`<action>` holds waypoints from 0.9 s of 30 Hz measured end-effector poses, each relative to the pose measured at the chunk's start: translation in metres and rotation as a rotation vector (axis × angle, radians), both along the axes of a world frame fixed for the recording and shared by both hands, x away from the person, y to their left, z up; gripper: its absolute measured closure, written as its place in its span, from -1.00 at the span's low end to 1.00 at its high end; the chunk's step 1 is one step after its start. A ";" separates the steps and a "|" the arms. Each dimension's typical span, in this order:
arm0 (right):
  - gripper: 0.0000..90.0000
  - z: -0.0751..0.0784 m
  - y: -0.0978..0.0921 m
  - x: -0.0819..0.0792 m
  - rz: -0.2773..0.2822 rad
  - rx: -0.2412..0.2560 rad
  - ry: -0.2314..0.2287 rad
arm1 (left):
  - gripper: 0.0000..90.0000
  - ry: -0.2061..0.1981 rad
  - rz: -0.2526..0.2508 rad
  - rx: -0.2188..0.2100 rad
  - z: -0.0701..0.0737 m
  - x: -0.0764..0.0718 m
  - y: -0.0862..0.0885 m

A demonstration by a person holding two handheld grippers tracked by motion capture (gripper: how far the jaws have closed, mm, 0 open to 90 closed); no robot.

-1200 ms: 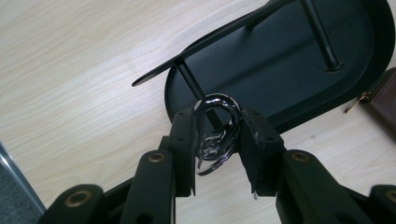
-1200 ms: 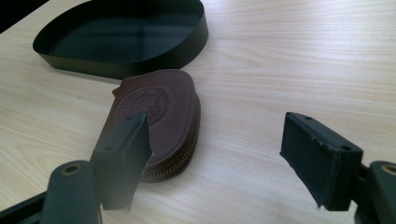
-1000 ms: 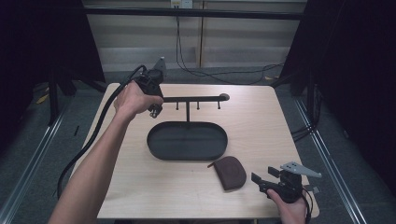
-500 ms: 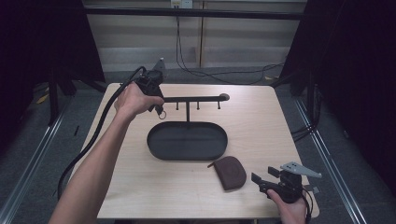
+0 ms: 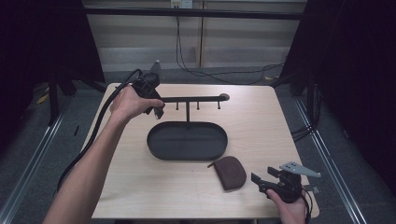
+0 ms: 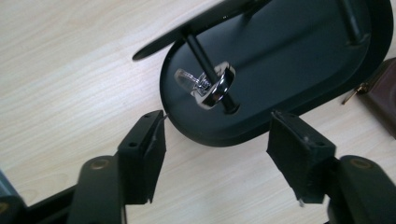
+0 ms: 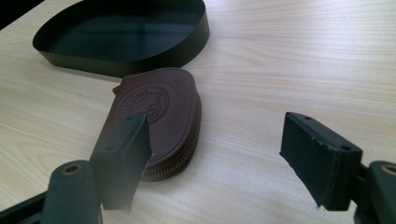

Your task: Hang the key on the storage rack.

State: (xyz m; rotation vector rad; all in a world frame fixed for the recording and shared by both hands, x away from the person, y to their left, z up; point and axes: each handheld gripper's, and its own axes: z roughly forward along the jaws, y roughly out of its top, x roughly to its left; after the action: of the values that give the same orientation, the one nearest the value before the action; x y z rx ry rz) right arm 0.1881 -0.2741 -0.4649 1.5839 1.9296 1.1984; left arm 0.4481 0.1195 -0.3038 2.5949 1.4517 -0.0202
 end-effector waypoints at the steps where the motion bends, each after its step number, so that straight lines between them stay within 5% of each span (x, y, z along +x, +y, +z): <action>1: -0.47 0.000 0.000 0.000 0.001 -0.001 0.001 | -0.21 -0.013 0.016 -0.003 0.000 -0.001 0.002; 14: -0.47 -0.001 0.002 0.003 0.000 -0.004 0.012 | -0.51 -0.032 -0.018 -0.145 0.000 -0.017 0.034; 18: -0.47 -0.001 0.003 0.003 0.003 -0.005 0.010 | -0.56 -0.023 -0.039 -0.169 -0.001 -0.022 0.043; 27: -0.48 -0.001 0.003 0.004 0.009 -0.001 0.016 | -0.59 -0.089 -0.067 -0.197 -0.010 -0.038 0.064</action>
State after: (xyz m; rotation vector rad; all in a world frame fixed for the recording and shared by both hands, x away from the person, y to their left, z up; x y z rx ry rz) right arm 0.1924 -0.2716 -0.4663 1.5909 1.9490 1.1921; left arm 0.4103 0.1832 -0.3143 2.4519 1.2640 -0.0521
